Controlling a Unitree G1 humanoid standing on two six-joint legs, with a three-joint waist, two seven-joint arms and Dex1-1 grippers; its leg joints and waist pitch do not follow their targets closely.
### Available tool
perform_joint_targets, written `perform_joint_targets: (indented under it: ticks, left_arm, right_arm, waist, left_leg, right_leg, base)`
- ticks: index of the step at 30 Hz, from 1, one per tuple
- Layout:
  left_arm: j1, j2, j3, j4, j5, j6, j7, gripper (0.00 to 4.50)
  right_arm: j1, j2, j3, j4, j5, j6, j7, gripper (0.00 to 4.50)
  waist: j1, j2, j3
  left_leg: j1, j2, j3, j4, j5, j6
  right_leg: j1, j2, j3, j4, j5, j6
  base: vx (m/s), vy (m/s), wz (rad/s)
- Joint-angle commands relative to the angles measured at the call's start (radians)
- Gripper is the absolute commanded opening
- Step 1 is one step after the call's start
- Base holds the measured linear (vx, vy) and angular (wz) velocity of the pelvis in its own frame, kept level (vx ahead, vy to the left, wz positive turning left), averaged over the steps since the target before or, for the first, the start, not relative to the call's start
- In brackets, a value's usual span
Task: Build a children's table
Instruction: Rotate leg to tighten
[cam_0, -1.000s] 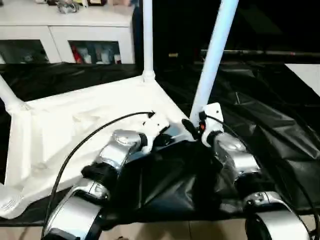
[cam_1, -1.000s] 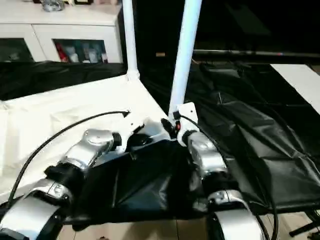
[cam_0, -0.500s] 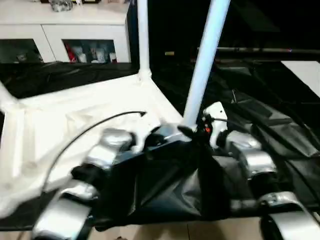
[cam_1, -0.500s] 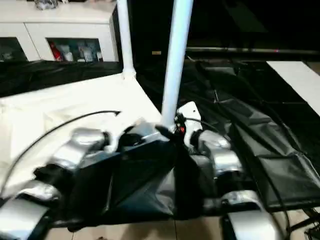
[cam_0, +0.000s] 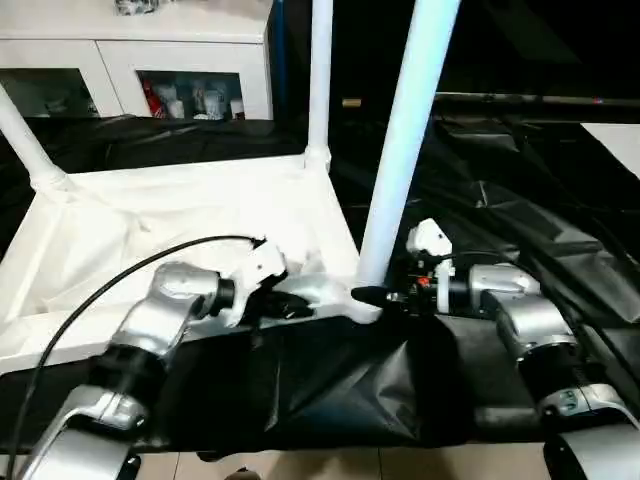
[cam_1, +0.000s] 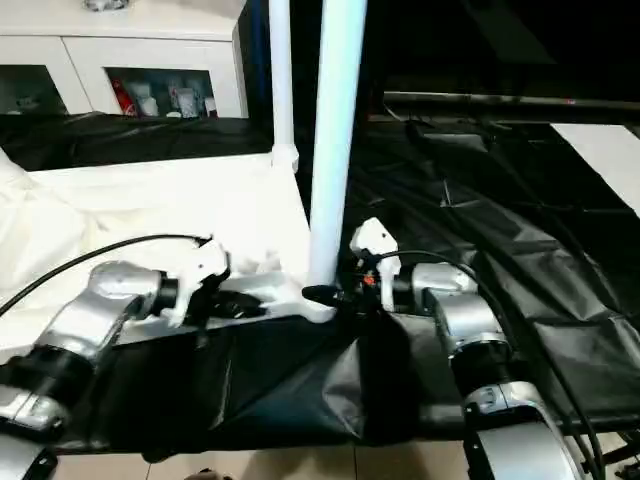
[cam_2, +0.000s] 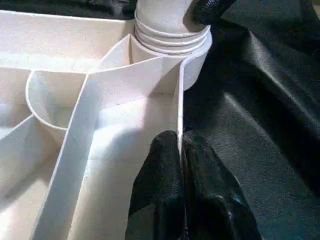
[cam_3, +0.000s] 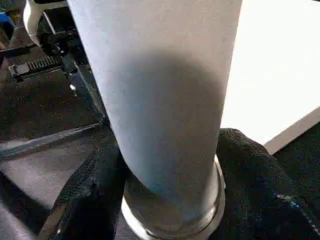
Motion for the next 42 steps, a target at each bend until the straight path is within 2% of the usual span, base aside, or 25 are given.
perform_joint_targets:
  ticks: [1, 4, 8, 11, 12, 14, 15, 16, 17, 19, 20, 21, 23, 24, 25, 27, 31, 32, 34, 36, 38, 39, 41, 42]
  left_arm:
    - [-0.002, -0.012, 0.015, -0.038, -0.066, -0.007, -0.032, 0.0]
    - [0.001, -0.008, 0.016, -0.042, -0.064, -0.005, -0.035, 0.0]
    - [0.001, -0.012, 0.018, -0.042, -0.055, -0.001, -0.006, 0.0]
    - [-0.011, -0.028, 0.023, -0.019, -0.031, 0.0, 0.058, 0.0]
    - [-0.026, -0.047, 0.028, 0.006, -0.015, 0.004, 0.11, 0.0]
    - [-0.026, -0.047, 0.028, 0.006, -0.015, 0.004, 0.11, 0.0]
    - [-0.043, -0.066, 0.033, 0.034, 0.004, 0.005, 0.168, 0.0]
    - [-0.065, -0.092, 0.037, 0.071, 0.026, 0.008, 0.241, 0.0]
    - [-0.112, -0.148, 0.044, 0.15, 0.067, 0.005, 0.4, 0.0]
    - [-0.135, -0.178, 0.048, 0.185, 0.084, 0.021, 0.481, 0.0]
    - [-0.141, -0.187, 0.049, 0.195, 0.089, 0.026, 0.504, 0.0]
    - [-0.165, -0.23, 0.052, 0.233, 0.096, 0.043, 0.582, 0.0]
    - [-0.179, -0.253, 0.041, 0.258, 0.11, 0.029, 0.623, 0.0]
    - [-0.183, -0.262, 0.033, 0.264, 0.114, 0.022, 0.624, 0.0]
    - [-0.185, -0.269, 0.027, 0.268, 0.116, 0.018, 0.623, 0.0]
    - [-0.188, -0.277, 0.021, 0.271, 0.118, 0.01, 0.616, 0.0]
    - [-0.198, -0.277, 0.006, 0.288, 0.126, -0.029, 0.558, 0.0]
    - [-0.196, -0.273, 0.004, 0.285, 0.126, -0.032, 0.547, 0.0]
    - [-0.192, -0.263, 0.004, 0.276, 0.122, -0.028, 0.528, 0.0]
    - [-0.178, -0.228, -0.005, 0.25, 0.108, -0.027, 0.446, 0.0]
    - [-0.161, -0.192, -0.016, 0.222, 0.094, -0.039, 0.359, 0.0]
    - [-0.156, -0.183, -0.019, 0.214, 0.09, -0.041, 0.335, 0.0]
    - [-0.146, -0.165, -0.026, 0.199, 0.085, -0.05, 0.29, 0.0]
    - [-0.11, -0.114, -0.037, 0.14, 0.046, -0.058, 0.148, 0.0]
  right_arm:
    - [0.002, -0.007, 0.002, -0.017, 0.008, 0.003, 0.012, 2.52]
    - [0.003, -0.007, 0.004, -0.018, 0.01, 0.005, 0.02, 2.19]
    - [0.009, 0.005, 0.002, -0.012, 0.008, 0.0, -0.005, 2.11]
    - [0.013, 0.029, -0.008, 0.002, -0.001, -0.008, -0.073, 2.09]
    - [0.016, 0.058, -0.022, 0.018, -0.012, -0.001, -0.161, 2.09]
    - [0.016, 0.058, -0.022, 0.018, -0.012, -0.001, -0.161, 2.08]
    - [0.021, 0.087, -0.034, 0.031, -0.022, 0.004, -0.242, 2.07]
    - [0.032, 0.128, -0.048, 0.038, -0.031, 0.013, -0.345, 2.07]
    - [0.041, 0.209, -0.091, 0.057, -0.031, 0.049, -0.542, 2.06]
    - [0.041, 0.247, -0.107, 0.065, -0.03, 0.067, -0.63, 2.06]
    - [0.04, 0.257, -0.112, 0.067, -0.03, 0.073, -0.653, 2.06]
    - [0.03, 0.297, -0.109, 0.085, -0.051, 0.067, -0.754, 2.06]
    - [0.019, 0.321, -0.098, 0.098, -0.069, 0.066, -0.804, 2.06]
    - [0.011, 0.328, -0.087, 0.104, -0.079, 0.055, -0.805, 2.06]
    - [0.005, 0.333, -0.08, 0.107, -0.086, 0.047, -0.805, 2.06]
    - [-0.001, 0.339, -0.074, 0.109, -0.091, 0.039, -0.799, 2.06]
    - [-0.004, 0.338, -0.083, 0.076, -0.076, -0.006, -0.738, 2.06]
    - [-0.003, 0.333, -0.08, 0.069, -0.073, -0.014, -0.721, 2.58]
    - [-0.004, 0.317, -0.078, 0.059, -0.062, -0.019, -0.679, 2.58]
    - [-0.007, 0.259, -0.063, 0.031, -0.034, -0.002, -0.542, 2.99]
    - [-0.006, 0.193, -0.032, 0.002, -0.025, 0.029, -0.409, 3.04]
    - [-0.005, 0.175, -0.02, -0.005, -0.028, 0.034, -0.374, 3.19]
    - [-0.002, 0.146, -0.004, -0.015, -0.037, 0.03, -0.329, 3.19]
    - [0.004, 0.075, 0.016, -0.044, -0.032, 0.037, -0.212, 3.19]
  waist:
    - [-0.001, -0.007, -0.069]
    - [-0.001, -0.008, -0.07]
    - [-0.001, -0.008, -0.071]
    - [-0.003, -0.008, -0.069]
    - [-0.004, -0.011, -0.069]
    - [-0.009, -0.012, -0.069]
    - [-0.013, -0.009, -0.068]
    - [-0.015, -0.008, -0.067]
    - [-0.02, -0.007, -0.064]
    - [-0.022, -0.007, -0.068]
    - [-0.023, -0.007, -0.066]
    - [-0.026, -0.001, -0.064]
    - [-0.027, -0.001, -0.063]
    - [-0.027, 0.003, -0.063]
    - [-0.029, 0.0, -0.061]
    - [-0.03, 0.002, -0.061]
    - [-0.03, 0.002, -0.062]
    - [-0.029, 0.002, -0.063]
    - [-0.028, 0.001, -0.065]
    - [-0.027, 0.001, -0.065]
    - [-0.023, -0.001, -0.069]
    - [-0.022, -0.001, -0.069]
    - [-0.021, 0.001, -0.07]
    - [-0.02, 0.0, -0.071]
  left_leg:
    - [0.012, 0.024, 0.003, -0.059, -0.222, 0.047]
    - [0.011, 0.023, 0.003, -0.059, -0.219, 0.046]
    - [0.01, 0.022, 0.003, -0.057, -0.202, 0.052]
    - [0.01, 0.022, 0.003, -0.059, -0.214, 0.046]
    - [0.009, 0.021, 0.002, -0.059, -0.215, 0.043]
    - [0.008, 0.019, 0.0, -0.062, -0.22, 0.027]
    - [0.011, 0.019, 0.001, -0.061, -0.229, 0.028]
    - [0.013, 0.02, 0.0, -0.062, -0.234, 0.024]
    - [0.014, 0.015, 0.002, -0.064, -0.242, 0.012]
    - [0.019, 0.015, -0.003, -0.067, -0.254, -0.014]
    - [0.019, 0.016, -0.003, -0.067, -0.266, -0.01]
    - [0.02, 0.015, -0.002, -0.068, -0.285, -0.01]
    - [0.021, 0.011, -0.004, -0.069, -0.314, -0.011]
    - [0.024, 0.011, -0.004, -0.069, -0.319, -0.012]
    - [0.024, 0.011, -0.005, -0.071, -0.333, -0.007]
    - [0.024, 0.011, -0.007, -0.073, -0.355, -0.003]
    - [0.026, 0.013, -0.008, -0.075, -0.362, -0.001]
    - [0.025, 0.013, -0.009, -0.075, -0.359, 0.0]
    - [0.022, 0.013, -0.007, -0.073, -0.341, 0.007]
    - [0.021, 0.014, -0.007, -0.073, -0.329, 0.016]
    - [0.013, 0.015, -0.006, -0.069, -0.286, 0.039]
    - [0.01, 0.016, -0.005, -0.068, -0.273, 0.044]
    - [0.011, 0.018, -0.004, -0.066, -0.255, 0.045]
    - [0.013, 0.018, -0.002, -0.063, -0.236, 0.047]
  right_leg:
    - [0.058, -0.053, 0.046, -0.064, -0.246, -0.202]
    - [0.059, -0.052, 0.045, -0.062, -0.234, -0.203]
    - [0.06, -0.051, 0.045, -0.059, -0.202, -0.212]
    - [0.058, -0.052, 0.045, -0.062, -0.227, -0.206]
    - [0.059, -0.052, 0.046, -0.062, -0.234, -0.203]
    - [0.062, -0.055, 0.045, -0.065, -0.269, -0.186]
    - [0.056, -0.053, 0.046, -0.068, -0.274, -0.184]
    - [0.055, -0.052, 0.047, -0.069, -0.278, -0.183]
    - [0.052, -0.05, 0.049, -0.075, -0.302, -0.171]
    - [0.054, -0.053, 0.046, -0.078, -0.338, -0.155]
    - [0.054, -0.053, 0.047, -0.08, -0.338, -0.153]
    - [0.051, -0.052, 0.047, -0.085, -0.348, -0.15]
    - [0.053, -0.054, 0.045, -0.091, -0.387, -0.138]
    - [0.052, -0.054, 0.045, -0.093, -0.395, -0.134]
    - [0.053, -0.054, 0.043, -0.097, -0.412, -0.126]
    - [0.054, -0.054, 0.041, -0.103, -0.442, -0.111]
    - [0.053, -0.053, 0.043, -0.101, -0.421, -0.116]
    - [0.054, -0.054, 0.043, -0.1, -0.415, -0.119]
    - [0.058, -0.054, 0.044, -0.094, -0.375, -0.133]
    - [0.06, -0.054, 0.044, -0.092, -0.348, -0.144]
    - [0.07, -0.051, 0.044, -0.08, -0.265, -0.167]
    - [0.071, -0.05, 0.044, -0.077, -0.245, -0.173]
    - [0.071, -0.054, 0.043, -0.075, -0.235, -0.185]
    - [0.069, -0.053, 0.044, -0.073, -0.215, -0.198]
  base:
    - [0.0, 0.0, 0.0]
    - [0.0, 0.0, 0.0]
    - [0.0, 0.0, 0.0]
    - [0.0, 0.0, 0.0]
    - [0.0, 0.0, 0.0]
    - [0.0, 0.0, 0.0]
    - [0.0, 0.0, 0.0]
    - [0.0, 0.0, 0.0]
    - [0.0, 0.0, 0.0]
    - [0.0, 0.0, 0.0]
    - [0.0, 0.0, 0.0]
    - [0.0, 0.0, 0.0]
    - [0.0, 0.0, 0.0]
    - [0.0, 0.0, 0.0]
    - [0.0, 0.0, 0.0]
    - [0.0, 0.0, 0.0]
    - [0.0, 0.0, 0.0]
    - [0.0, 0.0, 0.0]
    - [0.0, 0.0, 0.0]
    - [0.0, 0.0, 0.0]
    - [0.0, 0.0, 0.0]
    - [0.0, 0.0, 0.0]
    - [0.0, 0.0, 0.0]
    - [0.0, 0.0, 0.0]
